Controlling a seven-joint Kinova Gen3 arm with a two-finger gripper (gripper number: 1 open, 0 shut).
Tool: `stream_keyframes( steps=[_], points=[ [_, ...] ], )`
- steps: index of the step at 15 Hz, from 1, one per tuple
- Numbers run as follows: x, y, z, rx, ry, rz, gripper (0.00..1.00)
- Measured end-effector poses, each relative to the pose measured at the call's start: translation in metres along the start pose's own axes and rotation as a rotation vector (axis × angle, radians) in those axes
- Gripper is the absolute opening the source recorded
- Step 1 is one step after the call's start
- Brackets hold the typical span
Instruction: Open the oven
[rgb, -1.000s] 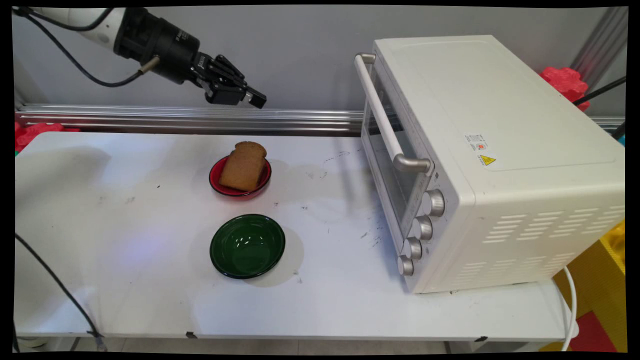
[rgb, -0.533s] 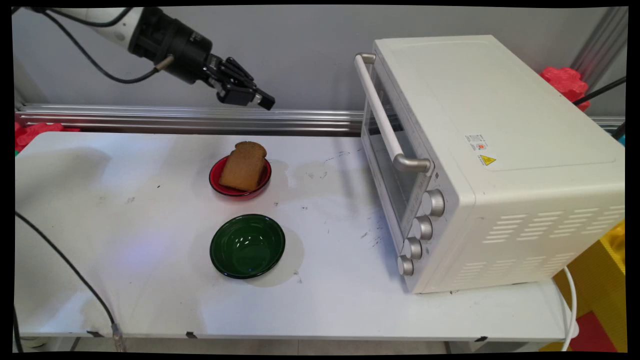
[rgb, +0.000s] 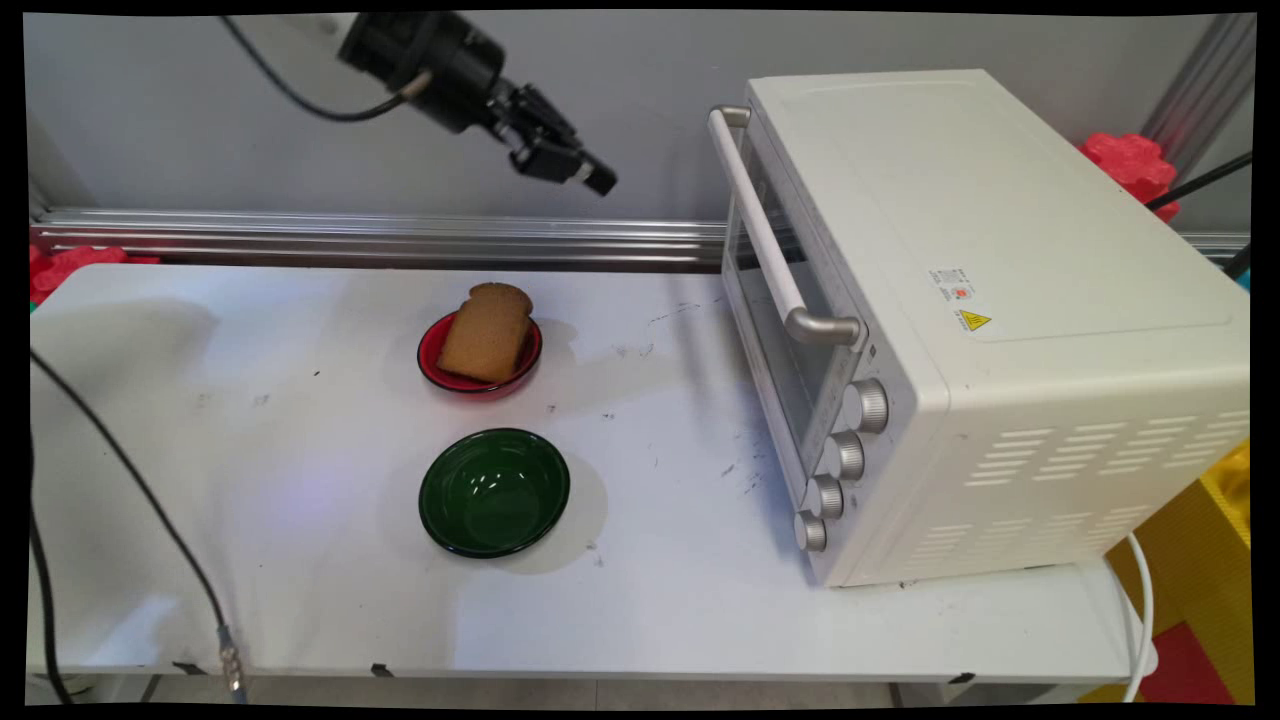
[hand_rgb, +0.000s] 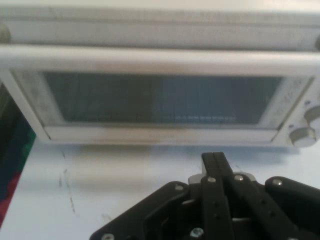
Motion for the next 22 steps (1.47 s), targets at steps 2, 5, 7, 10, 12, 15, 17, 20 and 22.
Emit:
stream_keyframes(
  steps=[2, 5, 7, 10, 12, 15, 17, 20, 22],
  points=[
    [0.019, 0.0, 0.005, 0.005, -0.005, 0.013, 0.0],
    [0.048, 0.0, 0.011, 0.016, -0.014, 0.035, 0.0],
    [0.065, 0.0, 0.015, 0.02, -0.024, 0.043, 0.0],
    [0.087, 0.002, 0.027, 0.01, -0.034, 0.06, 0.0],
    [0.095, 0.002, 0.034, 0.004, -0.041, 0.067, 0.0],
    [0.104, 0.002, 0.045, -0.008, -0.054, 0.076, 0.0],
    [0.109, 0.001, 0.055, -0.017, -0.063, 0.084, 0.0],
    [0.112, -0.001, 0.071, -0.023, -0.074, 0.088, 0.0],
    [0.113, -0.003, 0.083, -0.026, -0.077, 0.087, 0.0]
  ],
)
